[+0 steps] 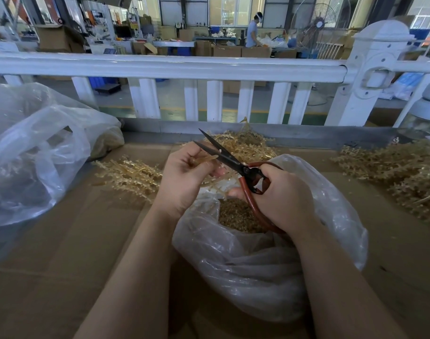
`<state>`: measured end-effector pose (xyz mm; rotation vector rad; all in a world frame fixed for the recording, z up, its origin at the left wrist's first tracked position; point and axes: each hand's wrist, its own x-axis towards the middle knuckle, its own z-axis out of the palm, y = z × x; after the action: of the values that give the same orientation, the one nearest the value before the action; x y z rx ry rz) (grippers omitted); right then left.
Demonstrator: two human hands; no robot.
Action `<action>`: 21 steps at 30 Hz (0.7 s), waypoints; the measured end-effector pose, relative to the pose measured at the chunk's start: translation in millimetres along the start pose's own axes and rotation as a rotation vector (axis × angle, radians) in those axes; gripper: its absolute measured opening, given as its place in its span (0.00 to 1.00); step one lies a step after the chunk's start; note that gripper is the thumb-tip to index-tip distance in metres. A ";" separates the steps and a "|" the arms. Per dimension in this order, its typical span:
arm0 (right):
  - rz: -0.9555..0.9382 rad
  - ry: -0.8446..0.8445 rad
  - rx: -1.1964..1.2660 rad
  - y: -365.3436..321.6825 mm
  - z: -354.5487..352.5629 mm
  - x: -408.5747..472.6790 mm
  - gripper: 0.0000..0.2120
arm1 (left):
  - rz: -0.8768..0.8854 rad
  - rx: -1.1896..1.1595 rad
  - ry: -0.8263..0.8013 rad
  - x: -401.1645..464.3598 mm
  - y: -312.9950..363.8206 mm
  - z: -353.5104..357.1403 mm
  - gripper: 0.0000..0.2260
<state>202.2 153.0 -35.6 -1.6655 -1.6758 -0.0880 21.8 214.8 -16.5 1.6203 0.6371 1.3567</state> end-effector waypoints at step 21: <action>-0.004 0.031 0.033 -0.3 -1.9 0.6 0.30 | 0.007 0.001 -0.033 -0.1 0.1 1.2 0.03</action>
<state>203.0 152.5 -33.8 -1.6282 -1.6495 -0.0875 22.9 214.3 -16.4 1.6443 0.6130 1.3323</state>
